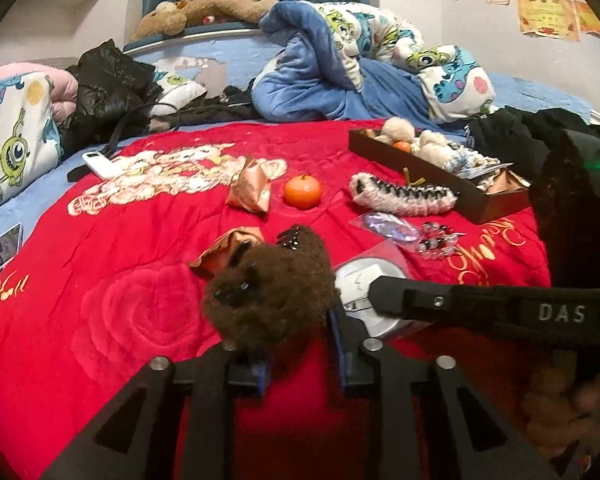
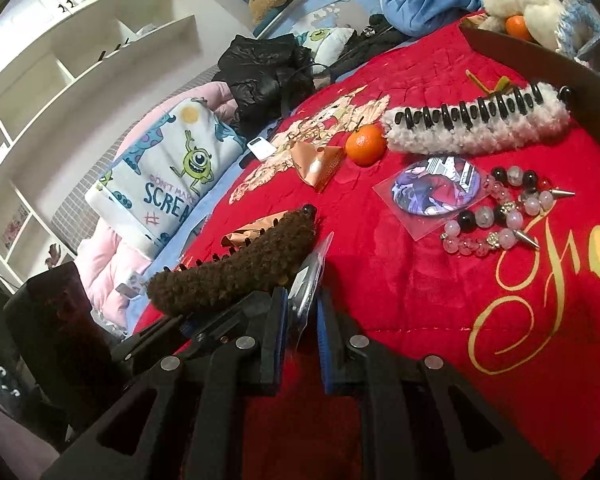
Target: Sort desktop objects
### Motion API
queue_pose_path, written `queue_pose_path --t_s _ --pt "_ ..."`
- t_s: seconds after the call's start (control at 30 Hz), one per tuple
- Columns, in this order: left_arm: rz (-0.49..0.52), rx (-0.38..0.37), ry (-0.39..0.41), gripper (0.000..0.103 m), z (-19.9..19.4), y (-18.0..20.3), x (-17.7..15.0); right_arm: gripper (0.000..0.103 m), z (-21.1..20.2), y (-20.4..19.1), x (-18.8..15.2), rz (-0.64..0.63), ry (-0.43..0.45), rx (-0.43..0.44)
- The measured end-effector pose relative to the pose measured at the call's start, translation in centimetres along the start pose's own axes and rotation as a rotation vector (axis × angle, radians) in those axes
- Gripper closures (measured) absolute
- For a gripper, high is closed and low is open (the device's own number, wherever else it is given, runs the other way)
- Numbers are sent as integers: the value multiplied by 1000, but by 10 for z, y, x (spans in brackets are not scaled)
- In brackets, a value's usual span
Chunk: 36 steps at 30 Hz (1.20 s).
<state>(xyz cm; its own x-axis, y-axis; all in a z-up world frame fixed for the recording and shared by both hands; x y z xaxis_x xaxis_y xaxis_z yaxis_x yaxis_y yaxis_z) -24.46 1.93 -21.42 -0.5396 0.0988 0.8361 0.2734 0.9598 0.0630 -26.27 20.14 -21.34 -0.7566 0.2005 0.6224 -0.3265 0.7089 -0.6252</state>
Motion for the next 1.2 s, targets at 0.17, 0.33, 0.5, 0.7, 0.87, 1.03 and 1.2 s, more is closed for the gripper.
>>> queue_pose_path --t_s 0.17,0.33,0.5,0.7,0.87,1.03,1.2 --pt "46 11 66 46 -13 10 3 88 0 0 0 2 2 7" --pt "75 9 36 47 -4 16 5 88 -1 0 1 4 4 6" --pt "29 -3 -18 74 6 7 4 88 -2 0 1 6 7 10" --pt "18 -7 -22 76 7 4 1 88 -1 1 1 7 8 13" --pt "21 22 -59 66 15 4 1 88 1 1 1 10 5 8" --pt "-14 5 -84 60 19 -2 0 88 3 4 1 11 -1 -2" --pt "-25 21 -96 69 22 -3 -1 89 7 3 1 0 -5 -38"
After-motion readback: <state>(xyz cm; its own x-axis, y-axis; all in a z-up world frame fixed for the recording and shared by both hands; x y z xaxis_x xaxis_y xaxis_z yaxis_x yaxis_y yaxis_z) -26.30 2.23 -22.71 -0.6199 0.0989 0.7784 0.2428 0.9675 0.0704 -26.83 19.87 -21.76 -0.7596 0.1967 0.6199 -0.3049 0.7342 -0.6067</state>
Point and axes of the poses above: each gripper's, at about its wrist camera, not at the fingertips, and z roughly the way its jaws point, y to its right, x to its top, the point moved 3 cm from there along z, roughly the way its jaws point, and after that the axes turned 2 degrees about -x, right-handed, at the moved point
